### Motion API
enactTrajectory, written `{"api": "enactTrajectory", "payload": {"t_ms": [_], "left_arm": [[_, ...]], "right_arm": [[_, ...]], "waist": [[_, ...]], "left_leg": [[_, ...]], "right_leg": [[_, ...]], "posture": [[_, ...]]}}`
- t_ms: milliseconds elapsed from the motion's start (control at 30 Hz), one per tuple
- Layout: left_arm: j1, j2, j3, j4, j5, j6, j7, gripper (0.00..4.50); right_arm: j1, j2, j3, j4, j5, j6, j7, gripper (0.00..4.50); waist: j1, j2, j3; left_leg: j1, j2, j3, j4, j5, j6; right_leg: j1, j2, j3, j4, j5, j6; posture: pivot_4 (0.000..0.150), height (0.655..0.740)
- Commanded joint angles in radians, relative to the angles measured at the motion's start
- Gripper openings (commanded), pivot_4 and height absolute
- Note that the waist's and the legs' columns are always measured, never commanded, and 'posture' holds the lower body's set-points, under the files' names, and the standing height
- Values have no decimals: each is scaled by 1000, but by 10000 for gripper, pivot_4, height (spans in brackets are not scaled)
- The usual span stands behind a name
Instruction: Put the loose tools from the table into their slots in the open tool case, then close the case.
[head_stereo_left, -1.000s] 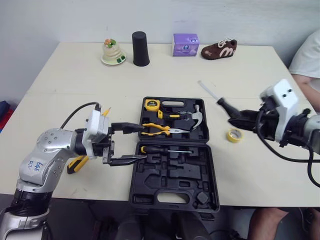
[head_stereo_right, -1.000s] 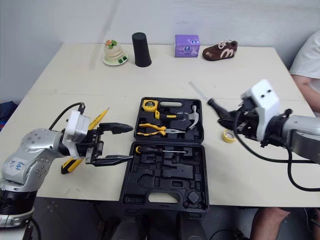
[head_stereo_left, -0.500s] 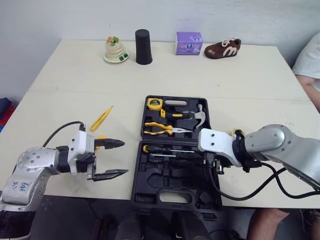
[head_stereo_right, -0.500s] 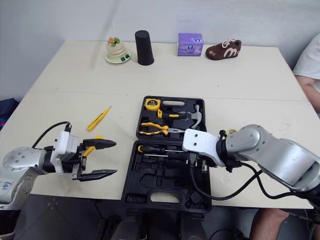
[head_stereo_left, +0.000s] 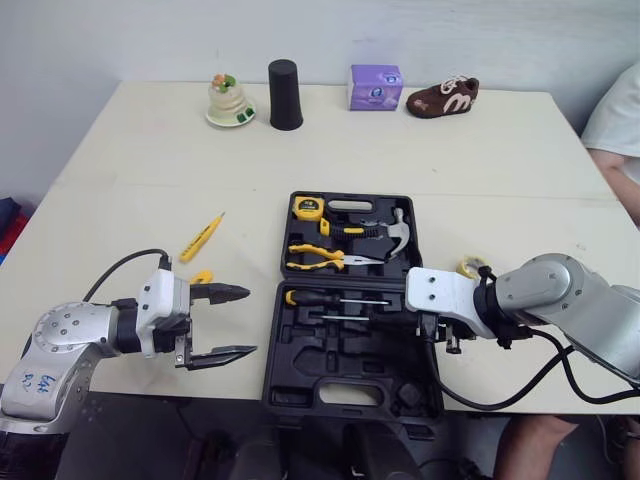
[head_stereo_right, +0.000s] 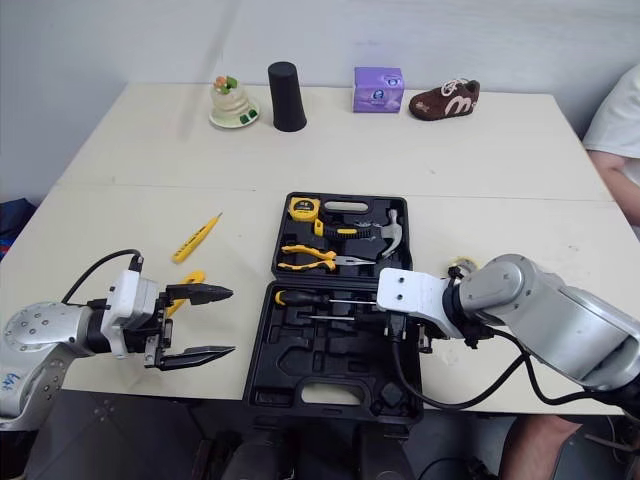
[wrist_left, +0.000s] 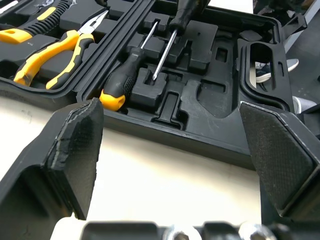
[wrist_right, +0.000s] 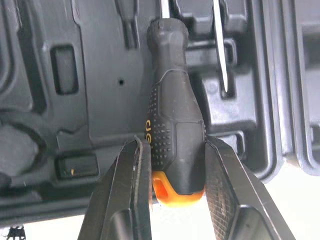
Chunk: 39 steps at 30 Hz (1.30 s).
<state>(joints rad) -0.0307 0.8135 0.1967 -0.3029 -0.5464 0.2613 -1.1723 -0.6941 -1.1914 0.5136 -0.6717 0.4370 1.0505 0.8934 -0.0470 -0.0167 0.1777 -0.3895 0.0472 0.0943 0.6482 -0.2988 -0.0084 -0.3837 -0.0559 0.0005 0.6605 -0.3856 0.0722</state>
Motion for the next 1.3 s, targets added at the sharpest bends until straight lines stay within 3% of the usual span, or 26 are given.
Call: {"api": "enactTrajectory", "payload": {"t_ms": [33, 567, 733, 933, 1133, 1233, 1300], "left_arm": [[3, 9, 10, -24, -19, 0, -11, 45000], [-17, -25, -28, -20, 7, -23, 18, 45000], [-23, -26, -35, -35, 3, -10, 36, 45000], [-29, -22, -37, -46, -2, 5, 52, 45000], [-34, -25, -39, -46, -4, 11, 58, 45000], [-45, -32, -50, -45, -2, 11, 64, 45000], [-50, -35, -54, -43, -1, 9, 64, 45000]], "right_arm": [[10, 19, -13, 4, -37, 2, 19, 9680], [35, 105, 15, 18, -152, -42, 60, 9680], [50, 146, -19, 39, -171, -75, 51, 32305], [80, 112, -137, 93, -149, -223, 142, 32305], [211, 211, -315, 191, -64, -471, 194, 32305], [291, 326, -359, 248, -33, -603, 191, 24730], [316, 383, -346, 282, -72, -680, 169, 14825]], "waist": [[-7, 0, 0], [-9, 0, 0], [-10, -1, -1], [-8, -1, 0], [-6, -1, -1], [-7, -2, -1], [-7, -1, -1]], "left_leg": [[0, 0, 0, 0, 0, 0], [0, 0, 0, 1, 0, -1], [1, 0, 0, 1, 1, -1], [1, 0, -1, 2, 1, -1], [2, 0, -1, 3, 0, -1], [4, 0, -2, 3, 0, -1], [4, 0, -2, 3, 0, -1]], "right_leg": [[0, 0, 0, 0, 0, 0], [0, 0, 0, 1, 0, 0], [1, 0, 0, 2, 0, 0], [2, 0, -1, 2, 0, 0], [5, 0, -1, 1, 0, 0], [7, 1, -2, 1, 0, 1], [7, 1, -2, 1, 0, 1]], "posture": [[1500, 7341], [1500, 7341], [1500, 7341], [1500, 7341], [1500, 7341], [1500, 7341], [1500, 7341]]}}
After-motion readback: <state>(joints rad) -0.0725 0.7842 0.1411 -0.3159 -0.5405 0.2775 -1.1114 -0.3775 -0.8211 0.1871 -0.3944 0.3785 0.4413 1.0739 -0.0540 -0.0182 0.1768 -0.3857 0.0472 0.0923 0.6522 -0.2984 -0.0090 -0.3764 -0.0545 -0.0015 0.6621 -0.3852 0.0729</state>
